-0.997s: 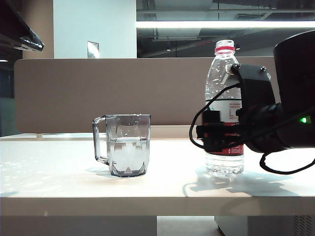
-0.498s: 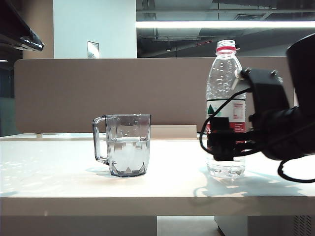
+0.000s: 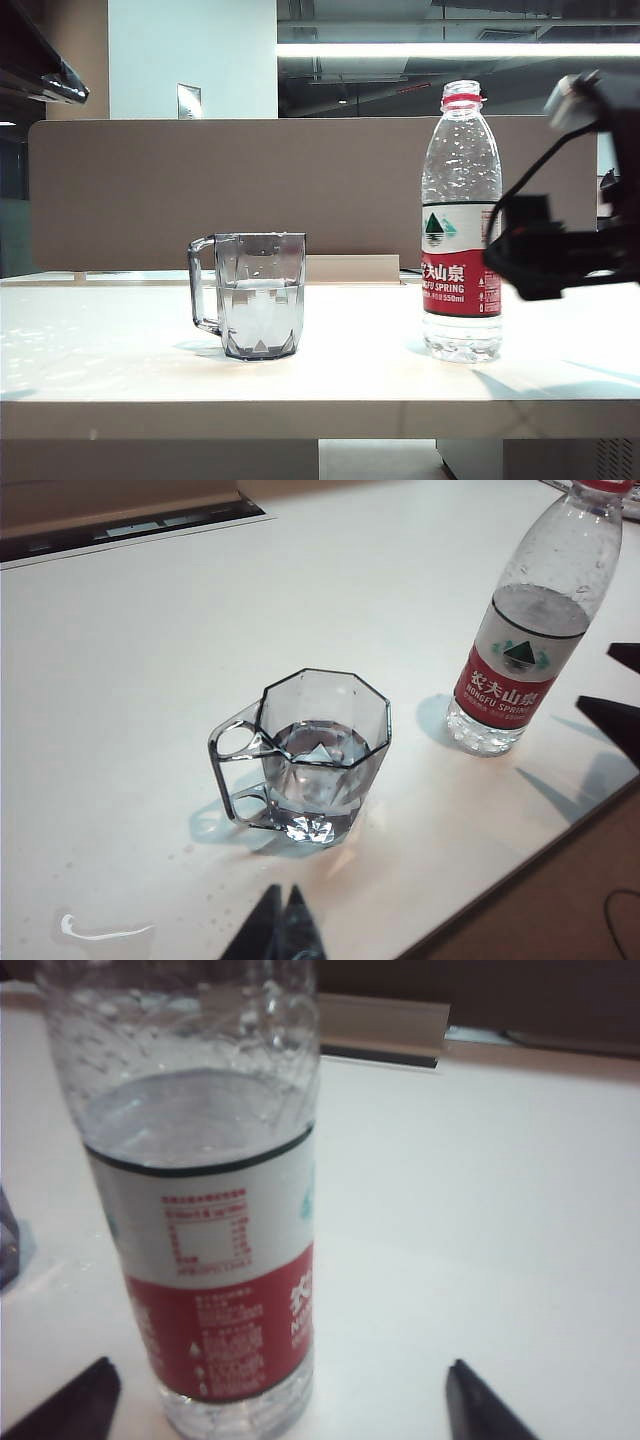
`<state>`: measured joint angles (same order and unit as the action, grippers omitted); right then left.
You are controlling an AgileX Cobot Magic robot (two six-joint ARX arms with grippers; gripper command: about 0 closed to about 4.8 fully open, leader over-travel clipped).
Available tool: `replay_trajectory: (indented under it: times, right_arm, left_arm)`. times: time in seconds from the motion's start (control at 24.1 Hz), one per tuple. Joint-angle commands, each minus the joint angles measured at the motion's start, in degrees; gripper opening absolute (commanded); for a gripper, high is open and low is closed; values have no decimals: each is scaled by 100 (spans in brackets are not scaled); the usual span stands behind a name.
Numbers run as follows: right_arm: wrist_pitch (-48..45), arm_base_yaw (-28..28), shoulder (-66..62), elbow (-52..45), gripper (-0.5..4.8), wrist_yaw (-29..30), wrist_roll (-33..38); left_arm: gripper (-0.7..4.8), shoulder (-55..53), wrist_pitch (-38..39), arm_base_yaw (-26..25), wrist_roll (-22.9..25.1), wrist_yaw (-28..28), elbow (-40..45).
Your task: Pick up the mineral water bottle on the table and pour water into the mug until it's half full.
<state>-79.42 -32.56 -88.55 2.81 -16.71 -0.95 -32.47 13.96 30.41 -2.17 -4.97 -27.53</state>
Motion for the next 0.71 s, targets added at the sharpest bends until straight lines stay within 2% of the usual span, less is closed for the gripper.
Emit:
replay_trajectory:
  times: [0.04,0.12,0.17,0.29,0.46,0.71]
  right_arm:
    - [153,-26,767,-289,159,-26,-59]
    - [442,-31,1364,-289,21,33,-59]
    - [468,-31,1550,-286,2,28,-59]
    - [811,-31,2140,-286,-1,17,-59]
    - [1950,-31,3012,-284,-1,199,-61]
    - [4824,-28,4854,-260,-1,334,-59]
  left_arm:
    - [-4,4,-74,4,22,-20,-15]
    - [-4,7,-90,4,22,-28,-20]
    - [-4,4,-68,4,22,-20,-20]
    - [-4,4,-61,4,20,-33,-20]
    - [-4,7,-59,4,22,-22,-20]
    - [-4,7,-59,4,22,-22,-20]
